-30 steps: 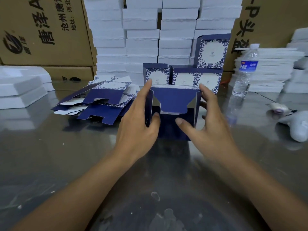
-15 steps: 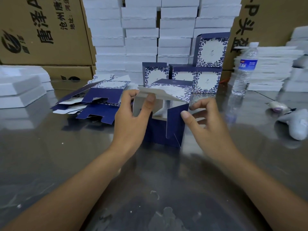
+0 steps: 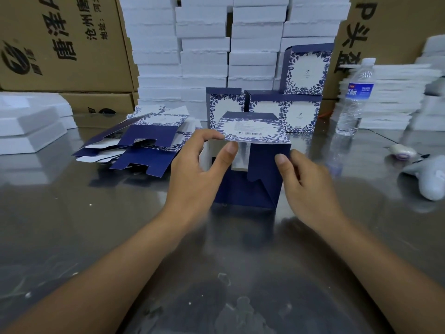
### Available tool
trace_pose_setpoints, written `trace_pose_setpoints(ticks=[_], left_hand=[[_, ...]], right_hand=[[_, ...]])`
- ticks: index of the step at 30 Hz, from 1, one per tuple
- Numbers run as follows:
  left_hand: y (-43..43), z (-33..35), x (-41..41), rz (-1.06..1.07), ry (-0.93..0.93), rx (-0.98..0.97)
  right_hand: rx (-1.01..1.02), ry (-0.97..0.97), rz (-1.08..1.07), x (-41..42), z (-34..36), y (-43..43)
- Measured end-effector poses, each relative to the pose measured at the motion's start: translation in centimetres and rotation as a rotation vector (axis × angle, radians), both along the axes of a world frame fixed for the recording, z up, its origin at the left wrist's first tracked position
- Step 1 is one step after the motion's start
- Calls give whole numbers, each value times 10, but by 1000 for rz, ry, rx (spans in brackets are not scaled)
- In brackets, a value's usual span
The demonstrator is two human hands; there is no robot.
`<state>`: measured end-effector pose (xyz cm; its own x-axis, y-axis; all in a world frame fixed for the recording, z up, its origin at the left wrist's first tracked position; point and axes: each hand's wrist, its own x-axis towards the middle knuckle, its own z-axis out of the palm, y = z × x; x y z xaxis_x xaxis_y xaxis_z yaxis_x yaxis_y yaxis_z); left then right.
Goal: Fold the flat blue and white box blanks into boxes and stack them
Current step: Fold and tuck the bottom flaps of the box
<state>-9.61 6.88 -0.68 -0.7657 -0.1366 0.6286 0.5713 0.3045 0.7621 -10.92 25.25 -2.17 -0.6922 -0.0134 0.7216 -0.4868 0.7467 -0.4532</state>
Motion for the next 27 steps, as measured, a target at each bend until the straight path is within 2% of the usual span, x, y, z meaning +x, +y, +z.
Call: trace_pose_setpoints(ticks=[5,12,18,27], left_hand=[[0,2,1,7,-10,17],[2,11,4,14,-50,123],[2,13,6,-4,-61,141],[5,12,8,-21,-46,145]], right_hand=[[89,26,-69,-1,-1,2],[71,-30,-63,4,3,-1],[220,-13,-141,8,8,-1],[159,-16,-122,5,9,-1]])
